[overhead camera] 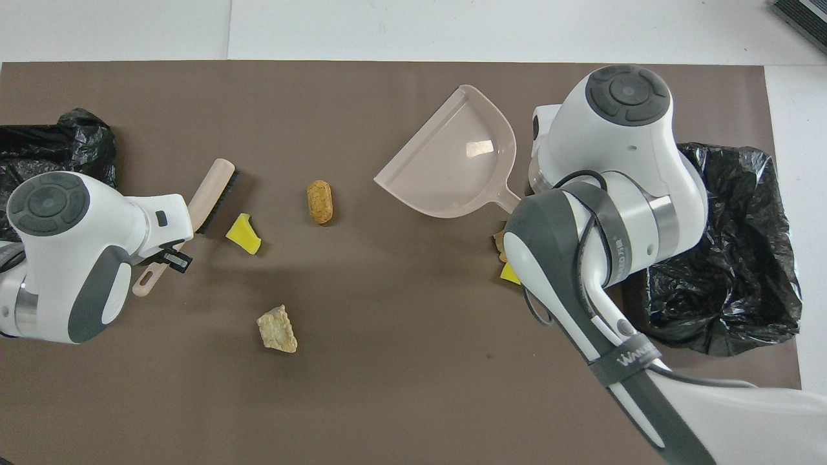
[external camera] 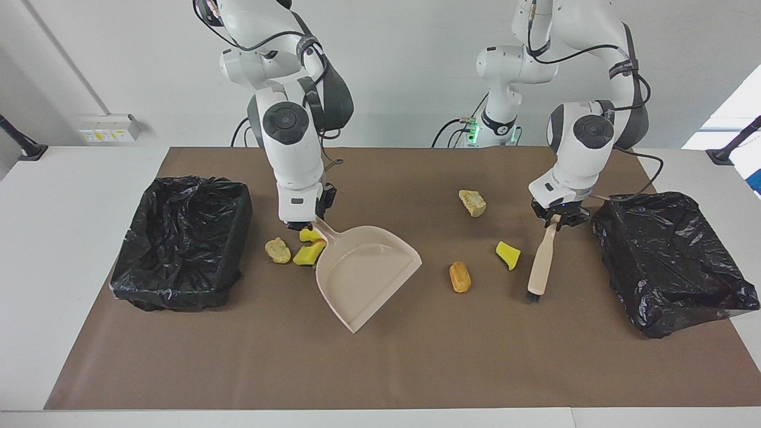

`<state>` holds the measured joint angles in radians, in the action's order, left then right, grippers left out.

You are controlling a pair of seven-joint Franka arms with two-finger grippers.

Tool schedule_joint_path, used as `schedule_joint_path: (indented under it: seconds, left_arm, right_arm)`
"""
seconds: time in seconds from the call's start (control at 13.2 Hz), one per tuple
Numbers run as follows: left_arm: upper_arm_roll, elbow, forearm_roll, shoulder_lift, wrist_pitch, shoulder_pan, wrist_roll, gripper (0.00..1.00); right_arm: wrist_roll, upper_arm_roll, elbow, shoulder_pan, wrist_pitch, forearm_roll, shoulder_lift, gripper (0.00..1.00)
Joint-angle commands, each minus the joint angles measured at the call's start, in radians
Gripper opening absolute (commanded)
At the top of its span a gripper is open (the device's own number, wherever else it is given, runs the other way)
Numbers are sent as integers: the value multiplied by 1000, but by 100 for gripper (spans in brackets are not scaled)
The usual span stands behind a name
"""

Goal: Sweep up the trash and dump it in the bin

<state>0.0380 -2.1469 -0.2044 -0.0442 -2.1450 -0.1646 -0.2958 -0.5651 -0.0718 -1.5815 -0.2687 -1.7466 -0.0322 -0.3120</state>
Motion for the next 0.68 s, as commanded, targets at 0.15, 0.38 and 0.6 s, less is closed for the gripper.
schedule_joint_path:
  seconds: [0.15, 0.38, 0.6]
  left_arm:
    - [-10, -7, -4, 6, 68, 5, -132, 0]
    - [-18, -43, 23, 41, 166, -30, -134, 0]
    - [-18, -103, 45, 90, 213, -91, -126, 0]
  right_arm:
    - [-274, -14, -60, -38, -37, -149, 11, 0]
    - [-280, -14, -118, -106, -79, -198, 4, 0]
    - [-282, -14, -172, -144, -119, -202, -15, 0]
